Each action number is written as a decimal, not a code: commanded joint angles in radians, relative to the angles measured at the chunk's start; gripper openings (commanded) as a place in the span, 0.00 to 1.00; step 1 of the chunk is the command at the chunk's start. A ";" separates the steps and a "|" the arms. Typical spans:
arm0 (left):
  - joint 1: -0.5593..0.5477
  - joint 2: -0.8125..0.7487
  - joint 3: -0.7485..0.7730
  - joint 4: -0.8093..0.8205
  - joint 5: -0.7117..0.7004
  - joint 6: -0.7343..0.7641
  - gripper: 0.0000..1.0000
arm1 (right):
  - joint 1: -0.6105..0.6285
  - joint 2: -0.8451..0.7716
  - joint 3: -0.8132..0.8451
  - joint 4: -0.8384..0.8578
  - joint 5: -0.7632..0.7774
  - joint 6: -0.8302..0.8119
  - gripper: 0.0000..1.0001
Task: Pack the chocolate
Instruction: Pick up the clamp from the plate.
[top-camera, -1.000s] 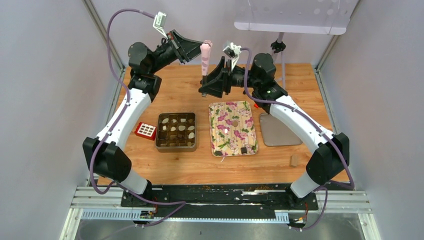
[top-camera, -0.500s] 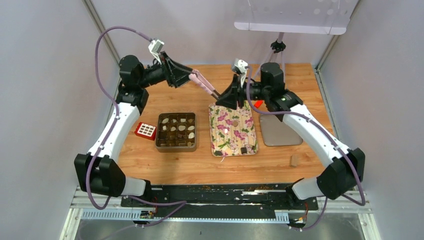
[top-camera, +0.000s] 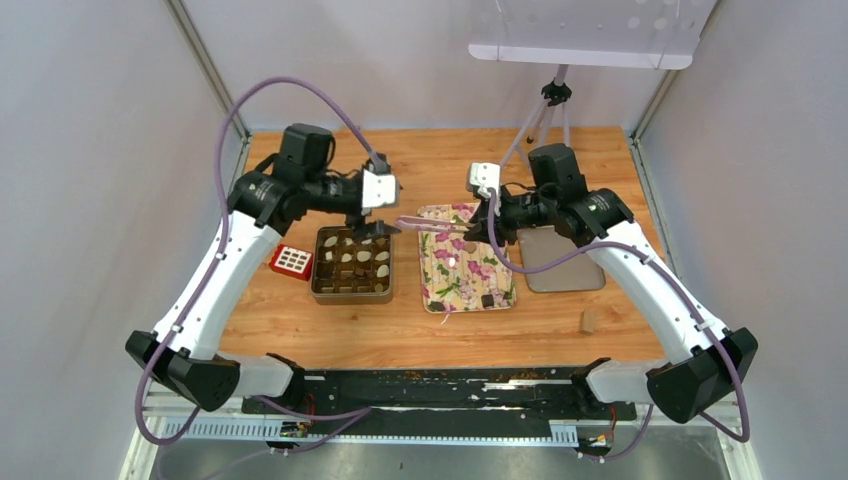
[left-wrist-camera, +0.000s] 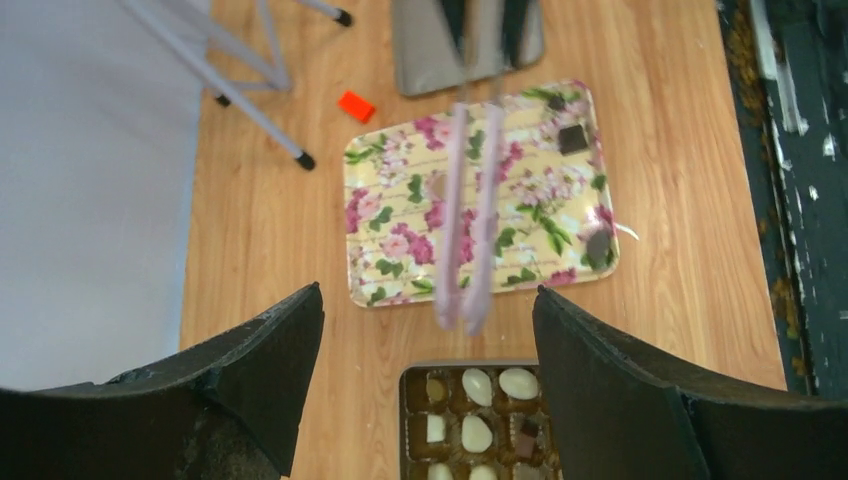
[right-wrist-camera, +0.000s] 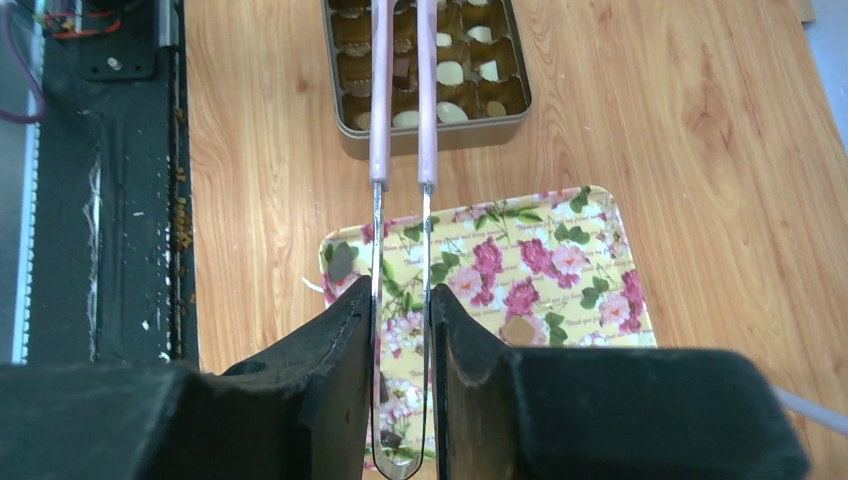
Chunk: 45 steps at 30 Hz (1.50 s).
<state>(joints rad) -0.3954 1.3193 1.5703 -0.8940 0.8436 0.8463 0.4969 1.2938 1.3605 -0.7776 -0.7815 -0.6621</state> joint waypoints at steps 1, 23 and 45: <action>-0.114 0.004 0.040 -0.238 -0.196 0.356 0.84 | 0.002 0.006 0.069 -0.075 0.044 -0.102 0.16; -0.248 0.046 -0.077 0.174 -0.205 -0.043 0.09 | -0.008 -0.027 0.101 0.006 -0.062 0.046 0.24; -0.182 -0.011 -0.269 0.428 0.101 -0.392 0.15 | -0.023 0.071 0.157 -0.092 -0.212 0.005 0.48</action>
<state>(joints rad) -0.5819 1.3624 1.3098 -0.5591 0.9249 0.5152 0.4763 1.3514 1.4380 -0.7689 -0.9531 -0.5793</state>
